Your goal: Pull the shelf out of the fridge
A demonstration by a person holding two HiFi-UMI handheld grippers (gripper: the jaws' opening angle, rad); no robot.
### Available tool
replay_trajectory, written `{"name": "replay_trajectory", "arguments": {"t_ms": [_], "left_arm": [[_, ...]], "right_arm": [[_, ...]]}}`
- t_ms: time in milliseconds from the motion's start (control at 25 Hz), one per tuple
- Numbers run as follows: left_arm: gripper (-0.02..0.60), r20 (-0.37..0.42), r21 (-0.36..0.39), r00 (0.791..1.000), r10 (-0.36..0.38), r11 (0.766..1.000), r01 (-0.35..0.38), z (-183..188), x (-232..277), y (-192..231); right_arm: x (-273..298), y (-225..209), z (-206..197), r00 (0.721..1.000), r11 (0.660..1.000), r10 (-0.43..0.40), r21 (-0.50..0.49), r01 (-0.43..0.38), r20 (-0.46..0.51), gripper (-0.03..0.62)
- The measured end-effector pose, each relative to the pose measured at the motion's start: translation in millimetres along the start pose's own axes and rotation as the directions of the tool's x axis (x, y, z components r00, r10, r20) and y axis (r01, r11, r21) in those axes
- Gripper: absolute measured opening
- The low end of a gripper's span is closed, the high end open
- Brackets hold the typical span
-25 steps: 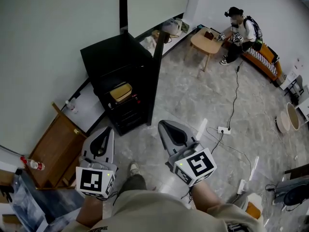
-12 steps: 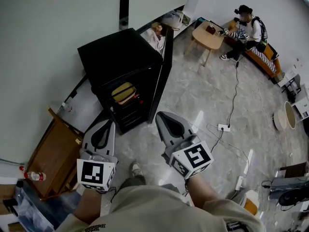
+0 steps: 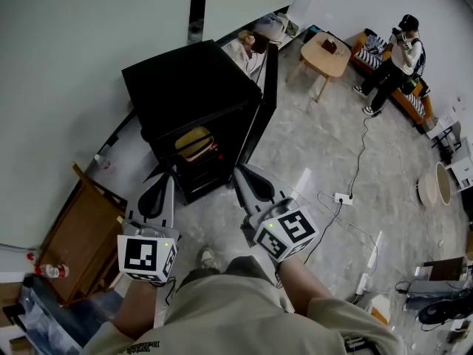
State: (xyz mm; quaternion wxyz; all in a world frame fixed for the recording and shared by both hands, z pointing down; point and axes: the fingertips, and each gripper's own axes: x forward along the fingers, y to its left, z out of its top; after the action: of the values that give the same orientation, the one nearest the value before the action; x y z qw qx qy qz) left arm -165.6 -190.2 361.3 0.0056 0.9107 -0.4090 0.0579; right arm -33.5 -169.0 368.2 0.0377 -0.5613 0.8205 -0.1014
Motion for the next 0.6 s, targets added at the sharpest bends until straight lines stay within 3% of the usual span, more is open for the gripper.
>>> {"name": "replay_trajectory", "arguments": {"t_ms": [200,360,480,600], "left_arm": [[0.008,-0.005,-0.050,1.000,0.017,0.999,-0.018,-7,23,10],[0.008,-0.051,0.008,0.997,0.049,0.999,-0.049,-22,41,9],[0.008,-0.081,0.005,0.994,0.078,0.997,-0.078,-33,53,9],[0.008,-0.075,-0.027,0.988,0.135,0.990,-0.138,-35,62,13]], "right_arm": [[21,-12,-9,0.999,0.993,0.037,0.112,-0.041,0.032,-0.003],[35,-31,-11,0.995,0.983,0.054,0.172,-0.069,0.089,0.002],[52,-47,-21,0.994,0.972,0.083,0.214,-0.098,0.076,0.098],[69,-65,-36,0.995,0.960,0.101,0.260,-0.103,0.020,0.135]]}}
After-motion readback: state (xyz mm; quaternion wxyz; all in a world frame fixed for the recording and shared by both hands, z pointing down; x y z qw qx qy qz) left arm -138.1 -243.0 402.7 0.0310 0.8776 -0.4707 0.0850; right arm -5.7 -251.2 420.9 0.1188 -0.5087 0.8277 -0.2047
